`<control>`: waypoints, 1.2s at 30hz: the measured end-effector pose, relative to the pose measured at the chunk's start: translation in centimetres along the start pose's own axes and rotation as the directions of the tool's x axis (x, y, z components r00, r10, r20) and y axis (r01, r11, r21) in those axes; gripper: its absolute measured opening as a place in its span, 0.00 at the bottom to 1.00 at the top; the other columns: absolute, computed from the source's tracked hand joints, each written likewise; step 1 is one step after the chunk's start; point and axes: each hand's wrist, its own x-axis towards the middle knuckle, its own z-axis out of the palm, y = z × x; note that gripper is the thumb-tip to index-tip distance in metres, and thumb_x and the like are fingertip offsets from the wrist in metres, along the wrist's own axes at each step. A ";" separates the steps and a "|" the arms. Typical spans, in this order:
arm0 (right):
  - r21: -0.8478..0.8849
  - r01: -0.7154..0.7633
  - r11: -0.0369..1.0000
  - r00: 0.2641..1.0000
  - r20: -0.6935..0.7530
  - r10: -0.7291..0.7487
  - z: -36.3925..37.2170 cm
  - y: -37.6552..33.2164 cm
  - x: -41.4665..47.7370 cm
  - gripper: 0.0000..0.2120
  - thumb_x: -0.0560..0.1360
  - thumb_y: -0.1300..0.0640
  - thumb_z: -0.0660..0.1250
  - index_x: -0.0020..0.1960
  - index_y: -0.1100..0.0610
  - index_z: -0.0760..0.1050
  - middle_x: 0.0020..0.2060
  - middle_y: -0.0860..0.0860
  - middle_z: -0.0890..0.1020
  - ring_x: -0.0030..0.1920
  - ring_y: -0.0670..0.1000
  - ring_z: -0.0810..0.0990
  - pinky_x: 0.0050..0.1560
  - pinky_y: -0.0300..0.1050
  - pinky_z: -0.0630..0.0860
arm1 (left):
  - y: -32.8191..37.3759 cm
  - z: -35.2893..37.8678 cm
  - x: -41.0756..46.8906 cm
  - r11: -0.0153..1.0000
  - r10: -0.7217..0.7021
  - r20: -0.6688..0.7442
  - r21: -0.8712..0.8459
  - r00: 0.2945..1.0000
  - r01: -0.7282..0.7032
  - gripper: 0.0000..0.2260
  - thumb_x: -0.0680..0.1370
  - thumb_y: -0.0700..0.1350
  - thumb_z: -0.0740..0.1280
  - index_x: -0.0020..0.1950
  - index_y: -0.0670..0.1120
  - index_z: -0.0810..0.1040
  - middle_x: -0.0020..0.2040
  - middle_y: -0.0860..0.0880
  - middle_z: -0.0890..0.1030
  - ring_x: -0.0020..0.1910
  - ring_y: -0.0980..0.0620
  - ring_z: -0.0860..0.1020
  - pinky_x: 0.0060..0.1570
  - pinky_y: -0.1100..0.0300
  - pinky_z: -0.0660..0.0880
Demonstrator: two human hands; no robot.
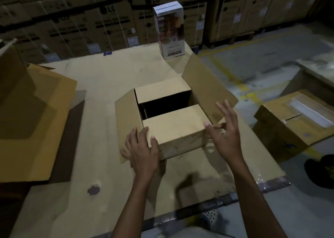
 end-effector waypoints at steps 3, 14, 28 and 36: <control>-0.165 -0.216 0.962 0.974 0.031 0.224 -0.4 3.9 0.4 0.25 0.79 0.40 0.69 0.74 0.42 0.72 0.77 0.45 0.69 0.73 0.46 0.73 0.67 0.54 0.77 | 1.2 -1.0 1.7 0.996 -0.083 0.122 -0.024 0.989 0.087 0.30 0.73 0.57 0.54 0.74 0.55 0.75 0.82 0.42 0.62 0.80 0.42 0.56 0.73 0.27 0.50; 0.055 -0.193 0.980 0.981 0.010 0.193 -2.0 2.8 -0.8 0.20 0.78 0.36 0.68 0.69 0.34 0.75 0.74 0.36 0.71 0.61 0.52 0.83 0.54 0.60 0.84 | 4.0 -3.8 7.4 0.983 -0.156 0.139 -0.077 0.978 0.168 0.14 0.82 0.51 0.62 0.65 0.51 0.79 0.75 0.39 0.70 0.77 0.42 0.60 0.73 0.33 0.57; 0.512 -0.370 0.775 0.923 0.300 0.242 -5.2 -0.6 0.8 0.29 0.67 0.29 0.74 0.49 0.54 0.87 0.40 0.53 0.85 0.37 0.49 0.82 0.34 0.41 0.79 | 4.3 -12.1 1.2 0.723 0.231 0.494 -0.664 0.838 0.192 0.09 0.74 0.39 0.75 0.53 0.41 0.87 0.44 0.41 0.88 0.44 0.46 0.86 0.48 0.57 0.84; 0.192 -0.432 0.882 0.869 0.352 0.349 -5.2 3.7 -2.6 0.08 0.79 0.58 0.70 0.56 0.55 0.86 0.50 0.52 0.89 0.42 0.49 0.85 0.29 0.38 0.74 | 1.3 -6.7 -1.7 0.656 -0.033 0.577 -0.603 0.816 0.453 0.11 0.74 0.29 0.74 0.56 0.34 0.83 0.45 0.32 0.85 0.42 0.41 0.86 0.43 0.59 0.84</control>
